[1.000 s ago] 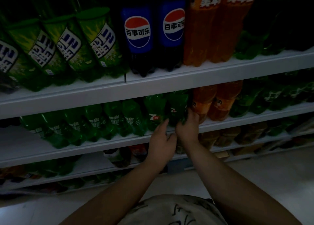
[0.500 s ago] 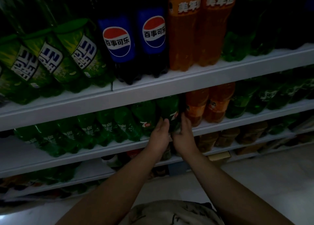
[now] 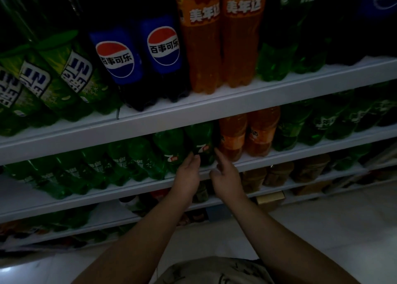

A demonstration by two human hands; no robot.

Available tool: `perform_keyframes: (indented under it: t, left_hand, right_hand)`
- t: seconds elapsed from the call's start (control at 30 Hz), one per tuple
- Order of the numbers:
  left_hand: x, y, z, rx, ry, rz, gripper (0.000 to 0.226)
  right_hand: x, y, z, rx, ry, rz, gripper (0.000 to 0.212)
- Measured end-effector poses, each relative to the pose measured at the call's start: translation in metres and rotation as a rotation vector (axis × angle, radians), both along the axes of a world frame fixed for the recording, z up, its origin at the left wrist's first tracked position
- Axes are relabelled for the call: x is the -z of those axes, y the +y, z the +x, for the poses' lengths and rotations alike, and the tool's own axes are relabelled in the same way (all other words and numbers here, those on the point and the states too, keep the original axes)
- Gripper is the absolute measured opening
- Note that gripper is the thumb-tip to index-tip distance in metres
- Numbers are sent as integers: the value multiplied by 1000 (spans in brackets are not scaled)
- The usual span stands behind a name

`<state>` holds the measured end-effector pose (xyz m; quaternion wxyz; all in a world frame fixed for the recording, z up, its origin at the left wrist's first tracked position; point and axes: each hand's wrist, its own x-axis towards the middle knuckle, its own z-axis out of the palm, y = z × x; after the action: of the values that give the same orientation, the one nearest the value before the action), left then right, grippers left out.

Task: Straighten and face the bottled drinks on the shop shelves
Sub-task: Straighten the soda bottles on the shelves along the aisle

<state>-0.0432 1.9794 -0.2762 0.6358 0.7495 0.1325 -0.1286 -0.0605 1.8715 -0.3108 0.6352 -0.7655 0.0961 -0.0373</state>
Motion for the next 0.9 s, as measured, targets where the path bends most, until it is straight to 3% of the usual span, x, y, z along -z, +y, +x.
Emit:
perform_keyframes:
  t: [0.1, 0.17, 0.3, 0.53, 0.67, 0.77, 0.9]
  left_hand:
    - [2, -16, -14, 15, -39, 64, 46]
    - [1, -34, -25, 74, -64, 73, 45]
    - [-20, -74, -8, 175, -196, 39, 47]
    - [-26, -101, 25, 88, -72, -37, 57]
    - [-19, -110, 7, 24, -108, -87, 73]
    - [-16, -114, -10, 23, -163, -119, 66]
    - [-22, -106, 5, 37, -135, -72, 53]
  right_hand:
    - [-4, -31, -1, 355, -43, -73, 42]
    - [-8, -51, 5, 402, -45, -78, 44]
    - [-11, -64, 2, 237, -70, -94, 51]
    - [-5, -68, 1, -36, 14, -62, 71]
    - [-11, -76, 6, -78, -81, -77, 64]
    - [-17, -86, 10, -151, -163, -75, 63]
    - [-7, -89, -1, -1, -95, -114, 67]
